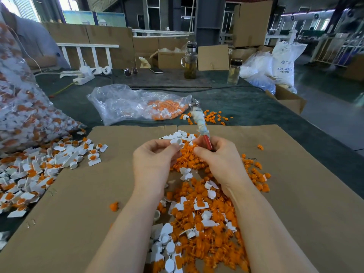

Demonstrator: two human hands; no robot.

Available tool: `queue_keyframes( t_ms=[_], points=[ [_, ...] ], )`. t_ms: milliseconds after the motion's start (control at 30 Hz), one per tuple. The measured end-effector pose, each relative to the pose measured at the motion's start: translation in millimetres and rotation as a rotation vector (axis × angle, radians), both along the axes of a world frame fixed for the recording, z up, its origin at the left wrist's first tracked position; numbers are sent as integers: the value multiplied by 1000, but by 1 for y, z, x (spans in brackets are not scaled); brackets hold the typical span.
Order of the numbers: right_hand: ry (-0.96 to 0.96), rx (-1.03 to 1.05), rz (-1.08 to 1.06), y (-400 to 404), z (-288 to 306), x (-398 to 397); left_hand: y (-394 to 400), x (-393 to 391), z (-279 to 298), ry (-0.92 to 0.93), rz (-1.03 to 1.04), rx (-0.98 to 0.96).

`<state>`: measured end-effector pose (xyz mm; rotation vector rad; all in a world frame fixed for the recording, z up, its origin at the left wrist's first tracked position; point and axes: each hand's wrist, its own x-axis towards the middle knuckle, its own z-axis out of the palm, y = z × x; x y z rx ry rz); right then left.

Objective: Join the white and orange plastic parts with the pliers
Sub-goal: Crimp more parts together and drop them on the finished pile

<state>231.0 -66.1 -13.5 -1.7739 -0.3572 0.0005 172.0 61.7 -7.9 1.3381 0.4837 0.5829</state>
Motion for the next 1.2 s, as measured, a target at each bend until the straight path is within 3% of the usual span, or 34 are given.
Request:
queue_keyframes(
  t_ms=[100,700,1200],
  points=[
    [-32,49,-17,1,1,-1,-2,1,0,10,0,25],
    [-318,-172,-161,10,1,-6,-7,0,-2,48,101,424],
    [-360,-197,-168,11,2,-6,-4,0,-4,-39,29,582]
  ],
)
